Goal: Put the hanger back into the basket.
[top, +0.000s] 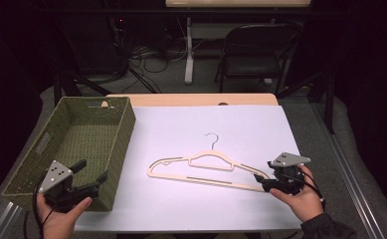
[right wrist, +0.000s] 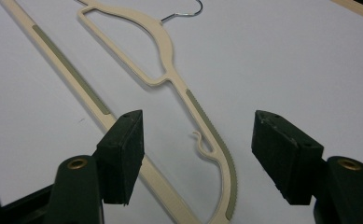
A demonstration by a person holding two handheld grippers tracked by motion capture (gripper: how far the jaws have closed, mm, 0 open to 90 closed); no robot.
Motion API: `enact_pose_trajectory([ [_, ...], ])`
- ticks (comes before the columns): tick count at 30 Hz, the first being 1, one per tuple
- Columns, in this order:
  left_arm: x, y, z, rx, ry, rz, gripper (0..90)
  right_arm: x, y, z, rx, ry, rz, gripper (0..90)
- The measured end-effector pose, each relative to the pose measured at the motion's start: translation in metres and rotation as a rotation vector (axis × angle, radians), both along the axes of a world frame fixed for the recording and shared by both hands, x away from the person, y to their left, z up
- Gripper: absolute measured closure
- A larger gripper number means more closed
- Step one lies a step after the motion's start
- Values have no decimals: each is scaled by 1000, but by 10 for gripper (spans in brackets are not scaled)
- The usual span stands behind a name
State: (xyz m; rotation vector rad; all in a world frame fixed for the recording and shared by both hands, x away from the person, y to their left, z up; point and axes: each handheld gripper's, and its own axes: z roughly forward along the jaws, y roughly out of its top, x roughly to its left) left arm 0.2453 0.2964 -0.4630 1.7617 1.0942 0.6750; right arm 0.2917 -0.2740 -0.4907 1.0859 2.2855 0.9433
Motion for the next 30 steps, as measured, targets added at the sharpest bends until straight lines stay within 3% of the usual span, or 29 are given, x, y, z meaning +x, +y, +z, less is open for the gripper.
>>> enact_pose_trajectory([
  [4, 0, -1, 0, 0, 0, 0, 180, 7, 5, 2, -9, -2, 21, 350],
  [11, 0, -2, -1, 2, 1, -2, 180, 13, 10, 4, -29, 39, 41, 360],
  [14, 0, -2, -1, 1, 2, -4, 180, 16, 11, 4, -33, 75, 56, 378],
  [15, 0, -2, -1, 2, 4, -4, 180, 18, 12, 4, -46, 110, 76, 404],
  [17, 1, -3, -1, 2, 3, -5, 180, 19, 14, 2, -36, 118, 87, 414],
  [18, 1, -3, -1, 2, 3, -5, 180, 20, 15, 3, -59, 148, 94, 431],
  [20, 1, -3, -1, 2, 3, -8, 180, 21, 16, 2, -57, 156, 99, 451],
  [23, 1, -4, -2, 2, 5, -9, 180, 24, 18, 3, -100, 215, 129, 471],
  [30, 0, -3, -1, 4, 4, -9, 182, 30, 24, 4, -116, 235, 171, 459],
])
